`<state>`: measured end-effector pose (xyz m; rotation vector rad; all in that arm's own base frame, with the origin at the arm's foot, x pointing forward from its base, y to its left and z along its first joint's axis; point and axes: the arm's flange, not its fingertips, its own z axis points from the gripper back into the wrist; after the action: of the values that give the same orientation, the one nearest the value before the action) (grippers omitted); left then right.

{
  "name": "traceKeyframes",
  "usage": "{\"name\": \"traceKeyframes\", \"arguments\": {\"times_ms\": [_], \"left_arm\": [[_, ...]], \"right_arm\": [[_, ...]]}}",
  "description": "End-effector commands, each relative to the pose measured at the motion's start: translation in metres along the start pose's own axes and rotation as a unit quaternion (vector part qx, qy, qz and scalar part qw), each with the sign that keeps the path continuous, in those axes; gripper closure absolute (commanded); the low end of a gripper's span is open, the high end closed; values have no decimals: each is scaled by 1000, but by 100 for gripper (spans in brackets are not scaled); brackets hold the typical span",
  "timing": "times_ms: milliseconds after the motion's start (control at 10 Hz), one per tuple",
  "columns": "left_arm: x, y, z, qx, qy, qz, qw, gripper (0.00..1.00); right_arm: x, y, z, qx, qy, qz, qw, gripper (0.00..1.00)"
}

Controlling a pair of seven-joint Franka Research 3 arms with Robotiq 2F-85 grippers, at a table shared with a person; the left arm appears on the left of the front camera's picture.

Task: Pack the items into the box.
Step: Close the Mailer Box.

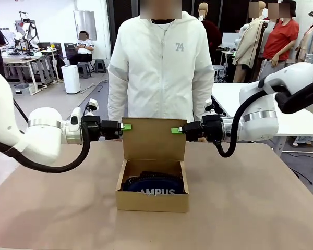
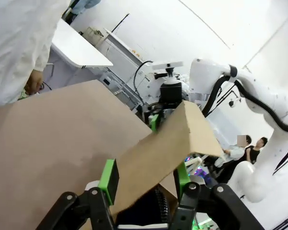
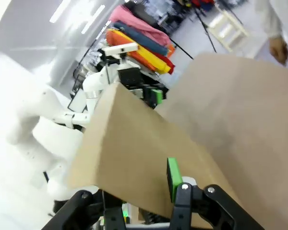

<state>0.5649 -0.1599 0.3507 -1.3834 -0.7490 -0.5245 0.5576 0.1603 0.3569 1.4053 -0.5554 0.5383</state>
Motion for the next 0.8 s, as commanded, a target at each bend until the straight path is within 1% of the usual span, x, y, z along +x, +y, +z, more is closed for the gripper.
{"name": "traceKeyframes", "arguments": {"times_ms": [0, 100, 200, 300, 400, 500, 600, 700], "left_arm": [[-27, -18, 1, 4, -19, -70, 997, 39], [-40, -27, -4, -23, -25, -131, 991, 39], [-51, -33, -6, -35, -40, -179, 982, 39], [-60, -36, -8, -37, -51, -208, 976, 39], [-66, -35, -9, -42, -59, -212, 974, 39], [-72, -34, -9, -41, -49, -212, 975, 30], [-77, -35, -8, -39, -34, -208, 977, 0], [-82, -37, -4, -41, -33, -202, 978, 0]], "right_arm": [[-25, 15, 3, 14, -7, 71, 997, 54], [-33, 16, 3, 7, -11, 107, 994, 54], [-40, 15, 1, 6, -15, 125, 992, 54], [-48, 14, -2, -9, -19, 144, 989, 54], [-55, 14, -4, -19, -16, 168, 985, 54], [-60, 12, -3, -26, -17, 183, 983, 52], [-62, 12, 1, -13, -19, 178, 984, 0], [-61, 13, 6, -12, -27, 175, 984, 0]]}}
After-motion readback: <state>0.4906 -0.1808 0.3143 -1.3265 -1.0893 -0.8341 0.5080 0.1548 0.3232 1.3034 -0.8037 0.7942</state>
